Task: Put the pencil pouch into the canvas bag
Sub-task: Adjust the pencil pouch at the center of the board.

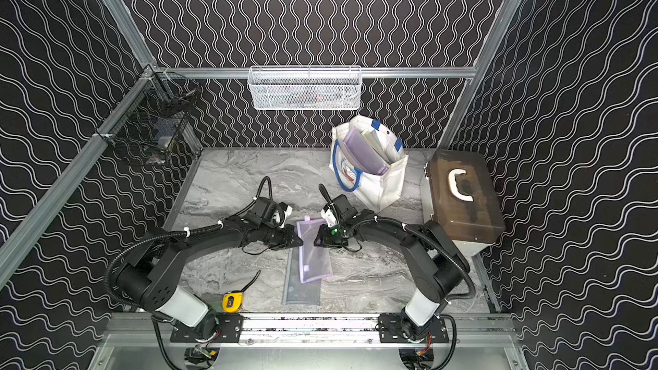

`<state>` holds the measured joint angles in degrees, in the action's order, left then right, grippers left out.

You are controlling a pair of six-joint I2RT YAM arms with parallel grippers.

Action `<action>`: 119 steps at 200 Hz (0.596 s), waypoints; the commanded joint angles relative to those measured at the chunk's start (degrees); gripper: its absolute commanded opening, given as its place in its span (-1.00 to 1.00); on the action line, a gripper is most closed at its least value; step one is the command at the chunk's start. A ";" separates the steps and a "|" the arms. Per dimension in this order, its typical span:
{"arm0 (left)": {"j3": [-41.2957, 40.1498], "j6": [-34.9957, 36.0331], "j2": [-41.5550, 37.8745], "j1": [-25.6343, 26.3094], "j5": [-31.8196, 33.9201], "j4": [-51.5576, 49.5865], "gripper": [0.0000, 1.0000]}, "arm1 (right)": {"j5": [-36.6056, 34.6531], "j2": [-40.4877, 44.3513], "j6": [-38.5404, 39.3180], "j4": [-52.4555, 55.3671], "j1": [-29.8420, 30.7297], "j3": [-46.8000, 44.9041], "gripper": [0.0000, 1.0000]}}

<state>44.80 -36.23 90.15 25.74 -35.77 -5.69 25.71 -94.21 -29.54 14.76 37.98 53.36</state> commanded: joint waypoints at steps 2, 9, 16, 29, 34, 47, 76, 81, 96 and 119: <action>0.86 0.74 -1.73 -0.16 -0.45 -0.72 -0.94 | 1.52 2.55 -1.00 -4.58 0.08 -0.54 -0.67; 0.91 0.57 -2.43 -0.11 -0.31 -0.88 -0.92 | 1.77 3.17 -0.68 -4.39 0.08 -0.35 -0.84; 1.01 0.40 -3.16 -0.14 -0.15 -1.07 -0.90 | 2.03 3.65 0.07 -3.41 0.08 0.24 -1.00; 1.22 0.24 -4.50 -0.08 0.21 -1.94 -0.83 | 1.73 4.57 2.17 -0.12 0.07 2.04 -1.00; 1.34 0.18 -5.01 -0.12 0.51 -2.37 -0.78 | 1.47 5.26 3.11 1.21 0.07 2.73 -1.00; 1.34 0.09 -6.69 -0.14 1.70 -3.59 -0.50 | 0.25 7.48 5.63 4.48 0.08 4.65 -1.00; 2.02 1.42 -9.87 -0.08 6.12 -8.15 0.47 | -6.53 12.90 13.50 14.79 0.01 13.61 -1.00; 2.30 2.16 -10.33 -0.08 7.09 -9.24 0.57 | -7.94 13.43 14.99 16.48 -0.01 15.52 -1.00; 2.91 4.61 -11.46 0.15 10.67 -13.04 0.75 | -12.81 14.31 20.04 20.94 -0.31 21.45 -1.00; 2.29 6.04 -14.56 0.15 14.04 -15.94 0.84 | -17.04 12.02 27.17 26.62 -3.05 32.57 -1.00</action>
<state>47.22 -33.71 78.22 25.85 -27.16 -16.40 16.40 -80.47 -12.58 32.18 37.23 77.49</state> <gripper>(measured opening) 0.914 0.064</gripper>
